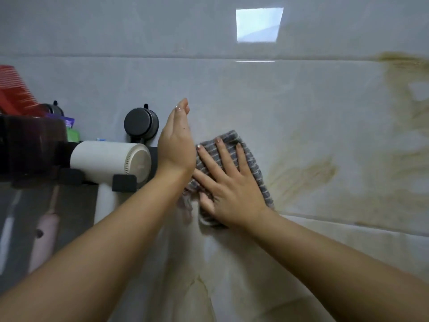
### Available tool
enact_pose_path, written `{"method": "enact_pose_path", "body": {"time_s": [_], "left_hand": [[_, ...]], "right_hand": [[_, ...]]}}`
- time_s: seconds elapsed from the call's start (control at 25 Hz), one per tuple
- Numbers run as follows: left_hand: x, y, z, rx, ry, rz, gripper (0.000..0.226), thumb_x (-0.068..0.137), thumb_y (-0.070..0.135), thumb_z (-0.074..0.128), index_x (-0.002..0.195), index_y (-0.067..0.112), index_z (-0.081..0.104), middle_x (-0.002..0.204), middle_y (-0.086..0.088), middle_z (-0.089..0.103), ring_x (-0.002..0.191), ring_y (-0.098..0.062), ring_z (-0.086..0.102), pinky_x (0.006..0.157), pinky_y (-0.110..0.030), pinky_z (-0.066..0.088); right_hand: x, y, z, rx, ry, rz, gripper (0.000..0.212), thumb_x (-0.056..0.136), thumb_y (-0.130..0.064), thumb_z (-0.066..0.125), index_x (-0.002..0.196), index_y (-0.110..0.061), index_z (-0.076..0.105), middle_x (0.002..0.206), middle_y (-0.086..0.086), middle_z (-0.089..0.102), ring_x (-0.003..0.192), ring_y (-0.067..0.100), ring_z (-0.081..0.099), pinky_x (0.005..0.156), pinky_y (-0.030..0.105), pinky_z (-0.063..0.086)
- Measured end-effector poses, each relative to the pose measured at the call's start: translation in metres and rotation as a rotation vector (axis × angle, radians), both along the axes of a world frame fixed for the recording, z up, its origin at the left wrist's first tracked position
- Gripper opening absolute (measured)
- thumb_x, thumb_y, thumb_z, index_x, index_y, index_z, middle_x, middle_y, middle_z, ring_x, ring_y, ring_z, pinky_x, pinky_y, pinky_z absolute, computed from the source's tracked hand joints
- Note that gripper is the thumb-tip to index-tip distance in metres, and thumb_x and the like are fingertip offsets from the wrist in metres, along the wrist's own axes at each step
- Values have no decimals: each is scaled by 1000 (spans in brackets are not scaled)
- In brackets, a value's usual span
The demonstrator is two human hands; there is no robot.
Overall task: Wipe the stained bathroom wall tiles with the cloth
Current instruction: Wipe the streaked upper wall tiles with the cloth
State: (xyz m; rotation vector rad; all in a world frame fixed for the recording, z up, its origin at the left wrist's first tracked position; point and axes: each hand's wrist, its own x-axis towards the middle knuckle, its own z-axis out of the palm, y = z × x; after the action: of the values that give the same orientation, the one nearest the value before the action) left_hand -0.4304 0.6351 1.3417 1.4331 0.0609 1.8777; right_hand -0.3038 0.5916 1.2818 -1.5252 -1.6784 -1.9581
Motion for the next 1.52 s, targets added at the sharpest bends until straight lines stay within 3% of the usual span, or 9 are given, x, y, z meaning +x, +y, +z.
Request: {"method": "enact_pose_path", "body": {"time_s": [0.08, 0.28, 0.44, 0.52, 0.72, 0.92, 1.12, 1.32, 1.52], "left_hand": [[-1, 1, -8, 19, 35, 15, 46, 107, 36, 27, 143, 18, 48, 143, 5, 53, 130, 1, 45, 98, -1, 30], [-6, 7, -24, 38, 65, 4, 43, 108, 27, 26, 143, 16, 49, 142, 3, 54, 130, 2, 45, 109, -11, 30], [-3, 4, -24, 50, 70, -45, 41, 108, 28, 29, 142, 18, 49, 141, 8, 54, 128, 5, 45, 102, -2, 32], [-5, 2, -24, 76, 86, -27, 45, 105, 33, 30, 143, 17, 48, 143, 6, 53, 129, 5, 44, 97, 2, 31], [-12, 7, -32, 245, 226, 93, 59, 94, 39, 26, 148, 16, 38, 155, 3, 38, 144, -3, 28, 117, -16, 19], [-3, 12, -43, 367, 381, 284, 56, 98, 37, 26, 151, 21, 32, 158, 11, 24, 148, 0, 11, 122, -25, 9], [-6, 15, -47, 410, 414, 348, 59, 99, 43, 26, 152, 19, 30, 161, 5, 23, 149, -3, 10, 120, -18, 7], [2, 14, -46, 424, 461, 423, 60, 98, 41, 28, 153, 19, 27, 163, 4, 20, 145, 3, 6, 117, -16, 3], [19, 11, -42, 472, 524, 529, 66, 96, 51, 23, 155, 23, 24, 164, 4, 15, 151, -6, 4, 124, -36, 8]], "right_hand": [[15, -12, 26, 40, -32, 8, 59, 85, -45, 46, 143, -34, 45, 157, 7, 31, 146, 41, 18, 114, 64, 14], [30, -31, 83, 416, 420, -46, 63, 89, -47, 31, 150, -35, 30, 162, 7, 14, 148, 40, 2, 116, 64, -3], [-12, 10, -8, 123, 131, -13, 61, 88, -46, 46, 147, -34, 39, 160, 8, 23, 147, 42, 10, 115, 65, 8], [0, 3, -3, 112, 56, -19, 59, 88, -46, 47, 145, -34, 42, 159, 7, 27, 147, 41, 14, 115, 64, 10], [42, -39, 23, 382, 269, -35, 57, 91, -45, 43, 147, -34, 39, 160, 9, 23, 147, 42, 12, 115, 65, 6], [-26, 26, -11, 171, 234, -7, 69, 93, -48, 34, 154, -20, 16, 161, 8, 20, 148, 40, 5, 116, 63, 3], [28, -27, -10, 295, 210, -49, 61, 91, -54, 44, 147, -32, 39, 159, 8, 26, 146, 41, 15, 115, 64, 10], [27, -30, -8, 369, 308, -127, 63, 91, -55, 40, 150, -33, 33, 161, 11, 19, 146, 45, 10, 113, 67, 7], [46, -48, -4, 296, 205, -85, 61, 90, -53, 45, 148, -33, 38, 159, 9, 25, 146, 43, 15, 114, 66, 11]]}}
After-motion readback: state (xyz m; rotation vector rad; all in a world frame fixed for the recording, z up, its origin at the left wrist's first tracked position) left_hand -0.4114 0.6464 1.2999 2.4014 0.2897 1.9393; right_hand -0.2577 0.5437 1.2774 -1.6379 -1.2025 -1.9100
